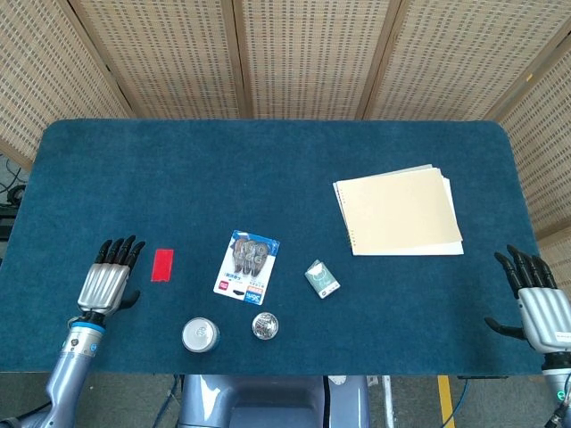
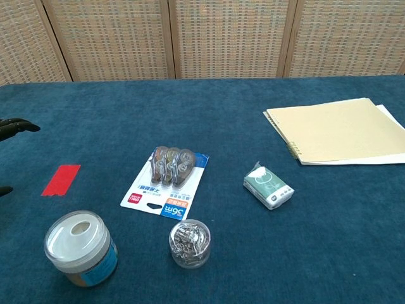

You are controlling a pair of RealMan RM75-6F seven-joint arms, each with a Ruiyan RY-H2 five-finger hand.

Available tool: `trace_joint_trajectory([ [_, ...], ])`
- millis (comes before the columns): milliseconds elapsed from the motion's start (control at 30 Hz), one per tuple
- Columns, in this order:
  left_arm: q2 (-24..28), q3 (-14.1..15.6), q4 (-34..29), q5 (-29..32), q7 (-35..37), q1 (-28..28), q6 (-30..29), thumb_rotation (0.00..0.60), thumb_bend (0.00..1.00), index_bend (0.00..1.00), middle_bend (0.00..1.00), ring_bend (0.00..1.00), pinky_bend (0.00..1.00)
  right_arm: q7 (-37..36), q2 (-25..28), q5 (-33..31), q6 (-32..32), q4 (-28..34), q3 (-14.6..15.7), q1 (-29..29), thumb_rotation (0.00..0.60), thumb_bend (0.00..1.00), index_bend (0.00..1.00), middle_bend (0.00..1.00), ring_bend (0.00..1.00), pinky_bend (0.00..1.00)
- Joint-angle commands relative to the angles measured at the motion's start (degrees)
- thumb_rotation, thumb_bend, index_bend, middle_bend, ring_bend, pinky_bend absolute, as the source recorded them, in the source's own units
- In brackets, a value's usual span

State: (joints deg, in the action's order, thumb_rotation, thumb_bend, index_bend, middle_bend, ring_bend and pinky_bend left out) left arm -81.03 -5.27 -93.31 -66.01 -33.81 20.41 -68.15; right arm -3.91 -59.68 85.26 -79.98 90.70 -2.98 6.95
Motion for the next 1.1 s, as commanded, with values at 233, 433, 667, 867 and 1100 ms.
trace_joint_trajectory([
  [233, -2.8, -1.1, 4.1, 3.7, -1.5, 2.3, 2.3, 0.600, 0.30, 0.00, 0.00, 0.00, 0.00, -0.1, 0.1, 0.1, -0.1, 0.0, 0.0, 0.0, 0.600, 0.05, 0.00, 0.00, 0.00, 0.00],
  [433, -4.3, -1.1, 6.0, 6.5, -3.5, 3.7, 3.9, 0.600, 0.30, 0.00, 0.00, 0.00, 0.00, -0.4, 0.1, 0.0, -0.1, 0.0, 0.0, -0.1, 0.600, 0.05, 0.00, 0.00, 0.00, 0.00],
  [667, -5.6, -1.2, 7.6, 8.6, -4.9, 5.0, 4.7, 0.600, 0.30, 0.00, 0.00, 0.00, 0.00, -1.0, 0.2, 0.0, -0.1, -0.2, -0.1, -0.1, 0.600, 0.05, 0.00, 0.00, 0.00, 0.00],
  [867, -6.6, -1.2, 8.4, 9.4, -5.6, 5.9, 4.6, 0.600, 0.30, 0.00, 0.00, 0.00, 0.00, -1.7, 0.4, -0.1, -0.1, -0.3, -0.2, -0.1, 0.600, 0.05, 0.00, 0.00, 0.00, 0.00],
  [1100, -7.9, -1.7, 9.4, 11.1, -6.8, 7.4, 5.2, 0.600, 0.31, 0.00, 0.00, 0.00, 0.00, -2.4, 0.5, 0.0, -0.2, -0.5, -0.2, -0.2, 0.600, 0.05, 0.00, 0.00, 0.00, 0.00],
])
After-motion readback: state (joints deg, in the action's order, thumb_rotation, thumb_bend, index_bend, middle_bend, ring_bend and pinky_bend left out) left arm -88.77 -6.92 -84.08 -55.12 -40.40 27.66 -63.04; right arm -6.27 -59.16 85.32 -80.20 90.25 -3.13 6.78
